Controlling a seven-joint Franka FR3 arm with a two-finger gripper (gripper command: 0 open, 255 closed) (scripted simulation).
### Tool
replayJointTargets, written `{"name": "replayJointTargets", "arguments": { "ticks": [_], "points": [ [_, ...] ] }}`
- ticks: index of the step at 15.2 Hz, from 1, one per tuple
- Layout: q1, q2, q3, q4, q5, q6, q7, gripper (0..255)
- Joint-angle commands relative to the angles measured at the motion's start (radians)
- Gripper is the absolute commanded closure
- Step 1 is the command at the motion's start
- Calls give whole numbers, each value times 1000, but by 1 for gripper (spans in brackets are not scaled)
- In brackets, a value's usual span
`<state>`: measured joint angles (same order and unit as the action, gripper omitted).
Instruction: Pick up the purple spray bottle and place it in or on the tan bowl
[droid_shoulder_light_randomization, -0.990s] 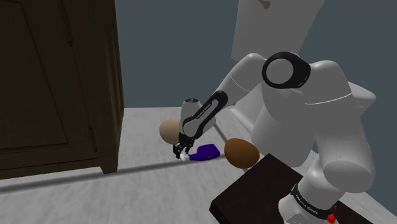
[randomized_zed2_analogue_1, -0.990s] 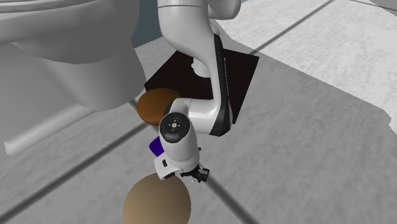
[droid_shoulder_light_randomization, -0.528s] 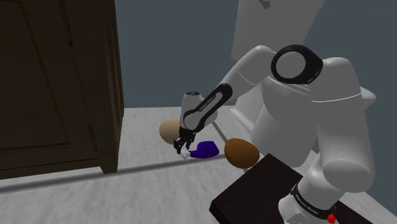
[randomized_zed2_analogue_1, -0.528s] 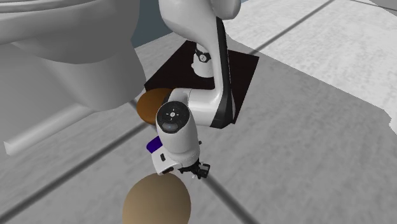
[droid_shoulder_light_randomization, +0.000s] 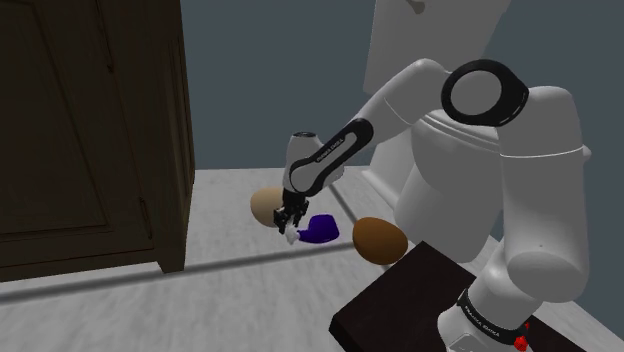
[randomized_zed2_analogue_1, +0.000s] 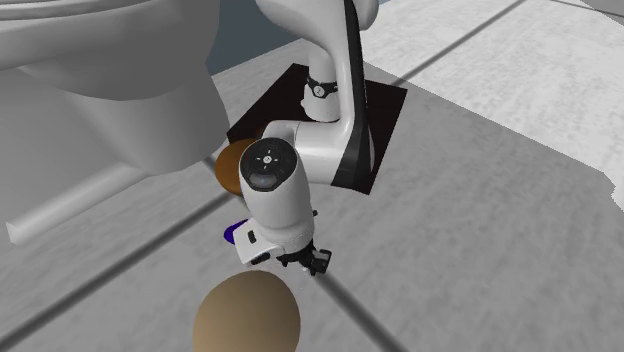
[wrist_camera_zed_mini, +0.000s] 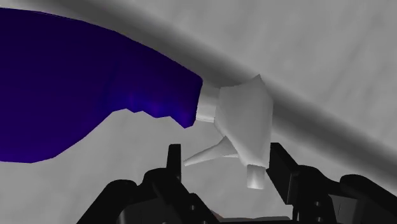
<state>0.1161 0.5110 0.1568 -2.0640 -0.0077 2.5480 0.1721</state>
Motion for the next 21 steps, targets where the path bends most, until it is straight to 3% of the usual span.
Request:
{"name": "replayJointTargets", "arguments": {
  "ticks": [1,14,15,21],
  "points": [
    [-4,-26,3,-2,4,-25,-2,255],
    [-13,-143,17,-3,23,-139,-6,255],
    [-13,-143,17,-3,23,-139,-6,0],
    [118,-68,-150,-106,167,32,814,0]
  ]
}}
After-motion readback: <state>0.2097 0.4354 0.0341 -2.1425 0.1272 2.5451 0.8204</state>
